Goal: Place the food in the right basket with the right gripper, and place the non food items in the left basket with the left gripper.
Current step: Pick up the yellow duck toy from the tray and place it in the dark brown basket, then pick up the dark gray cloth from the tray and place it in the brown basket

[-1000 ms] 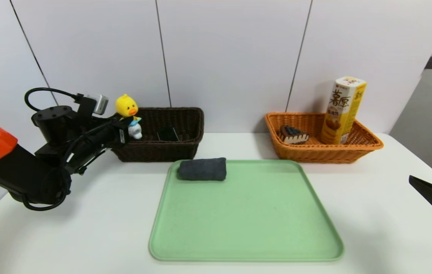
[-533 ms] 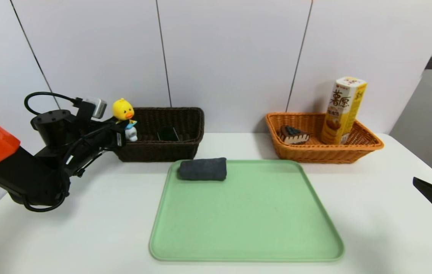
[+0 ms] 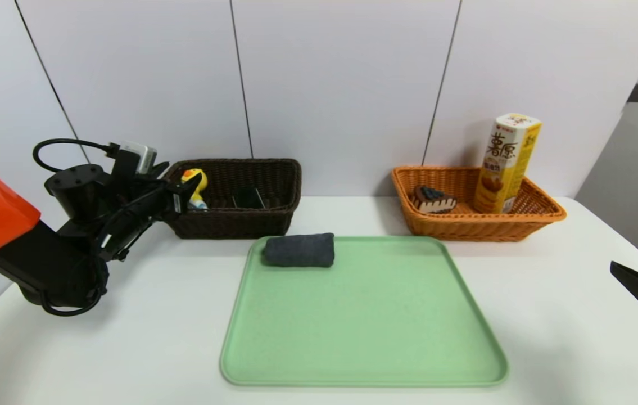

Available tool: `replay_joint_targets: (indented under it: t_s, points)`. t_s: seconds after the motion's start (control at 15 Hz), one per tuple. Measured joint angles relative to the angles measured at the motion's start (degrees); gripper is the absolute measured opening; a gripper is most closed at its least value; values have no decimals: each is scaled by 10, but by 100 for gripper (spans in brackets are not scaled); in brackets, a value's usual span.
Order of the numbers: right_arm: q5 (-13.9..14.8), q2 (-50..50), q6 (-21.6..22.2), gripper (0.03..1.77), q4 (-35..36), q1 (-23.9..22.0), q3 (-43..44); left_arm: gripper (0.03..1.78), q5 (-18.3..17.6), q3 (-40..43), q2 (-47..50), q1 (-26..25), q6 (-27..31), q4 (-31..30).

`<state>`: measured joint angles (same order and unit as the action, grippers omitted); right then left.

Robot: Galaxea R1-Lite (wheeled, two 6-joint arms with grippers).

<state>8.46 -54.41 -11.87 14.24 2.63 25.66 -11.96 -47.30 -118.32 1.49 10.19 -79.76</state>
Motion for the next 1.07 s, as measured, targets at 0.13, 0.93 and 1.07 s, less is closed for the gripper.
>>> replay_joint_targets:
  t_s: [0.13, 0.93, 1.07]
  points:
    - [-4, 0, 0, 170, -1, 0, 0, 132, 0, 0, 7, 0, -2, 2]
    - [-6, -1, -1, 170, -1, 0, -1, 162, -122, 41, 238, 52, 2, 223]
    - [-6, -1, -1, 170, -1, 0, -1, 164, -147, 38, 294, 96, 29, 349]
